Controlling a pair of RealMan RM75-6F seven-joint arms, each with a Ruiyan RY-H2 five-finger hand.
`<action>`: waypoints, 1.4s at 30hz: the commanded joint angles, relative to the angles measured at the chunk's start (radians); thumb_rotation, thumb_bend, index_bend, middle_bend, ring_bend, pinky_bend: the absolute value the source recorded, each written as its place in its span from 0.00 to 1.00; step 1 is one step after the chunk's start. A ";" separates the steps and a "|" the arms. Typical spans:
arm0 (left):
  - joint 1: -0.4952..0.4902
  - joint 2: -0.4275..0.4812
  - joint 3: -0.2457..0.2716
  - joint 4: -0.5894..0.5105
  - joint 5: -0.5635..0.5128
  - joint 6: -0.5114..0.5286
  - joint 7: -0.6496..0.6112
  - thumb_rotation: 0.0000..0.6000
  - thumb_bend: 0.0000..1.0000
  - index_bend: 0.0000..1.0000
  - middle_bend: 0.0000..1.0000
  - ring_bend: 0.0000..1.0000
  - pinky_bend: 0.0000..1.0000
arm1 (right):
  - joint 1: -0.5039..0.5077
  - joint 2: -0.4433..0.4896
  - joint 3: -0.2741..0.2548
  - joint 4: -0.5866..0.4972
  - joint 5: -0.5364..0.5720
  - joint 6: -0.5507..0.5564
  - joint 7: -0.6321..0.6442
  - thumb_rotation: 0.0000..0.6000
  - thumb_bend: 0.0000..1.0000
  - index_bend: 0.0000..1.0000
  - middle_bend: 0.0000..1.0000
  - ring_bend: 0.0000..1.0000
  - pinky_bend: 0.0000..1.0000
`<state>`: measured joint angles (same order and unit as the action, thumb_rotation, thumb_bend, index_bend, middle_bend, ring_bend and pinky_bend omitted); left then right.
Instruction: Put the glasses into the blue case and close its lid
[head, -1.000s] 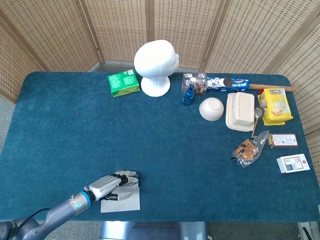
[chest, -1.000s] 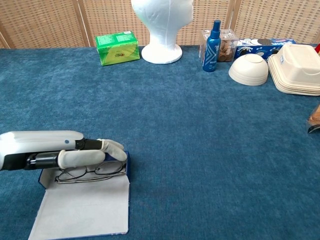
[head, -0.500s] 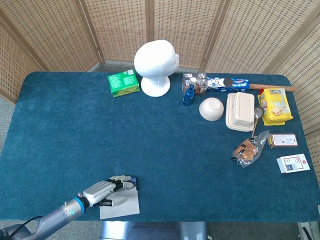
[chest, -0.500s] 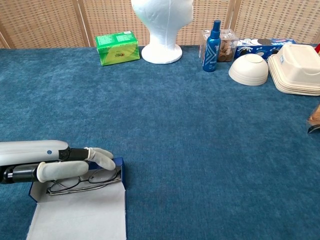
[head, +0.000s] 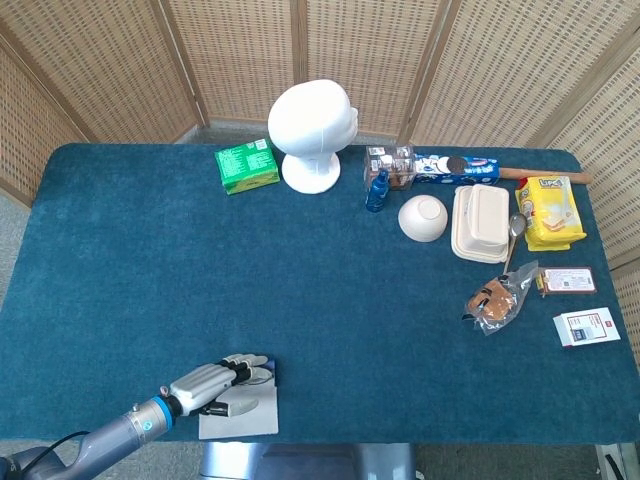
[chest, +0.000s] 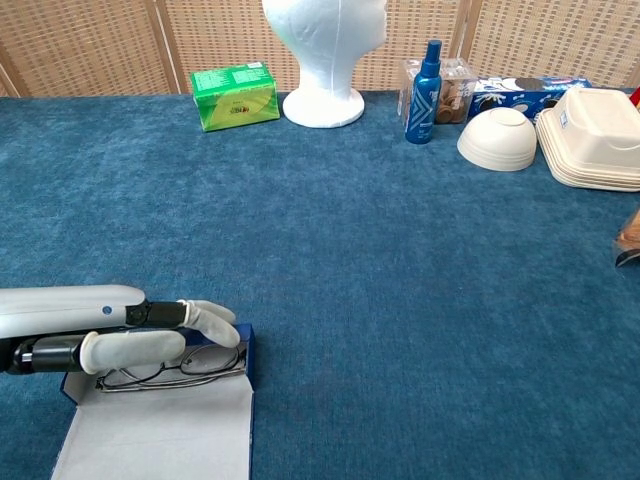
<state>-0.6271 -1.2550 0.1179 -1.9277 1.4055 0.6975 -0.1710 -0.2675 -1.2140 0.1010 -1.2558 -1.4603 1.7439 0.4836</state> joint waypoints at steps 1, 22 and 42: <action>-0.001 0.000 0.001 -0.003 0.002 -0.001 0.002 0.05 0.23 0.12 0.00 0.00 0.00 | 0.000 -0.001 0.000 0.000 0.000 0.000 0.002 0.95 0.24 0.00 0.13 0.00 0.17; 0.025 0.014 0.055 -0.034 0.029 0.023 0.031 0.06 0.23 0.12 0.00 0.00 0.00 | 0.001 -0.004 -0.002 0.012 -0.003 -0.001 0.010 0.94 0.24 0.00 0.13 0.00 0.17; 0.094 -0.023 0.038 0.011 0.068 0.173 0.093 0.05 0.23 0.10 0.00 0.00 0.00 | 0.004 -0.002 -0.003 0.008 -0.008 -0.001 0.006 0.95 0.25 0.00 0.13 0.00 0.17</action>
<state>-0.5593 -1.2597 0.1652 -1.9337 1.4601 0.8219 -0.1127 -0.2639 -1.2166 0.0981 -1.2476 -1.4683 1.7432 0.4896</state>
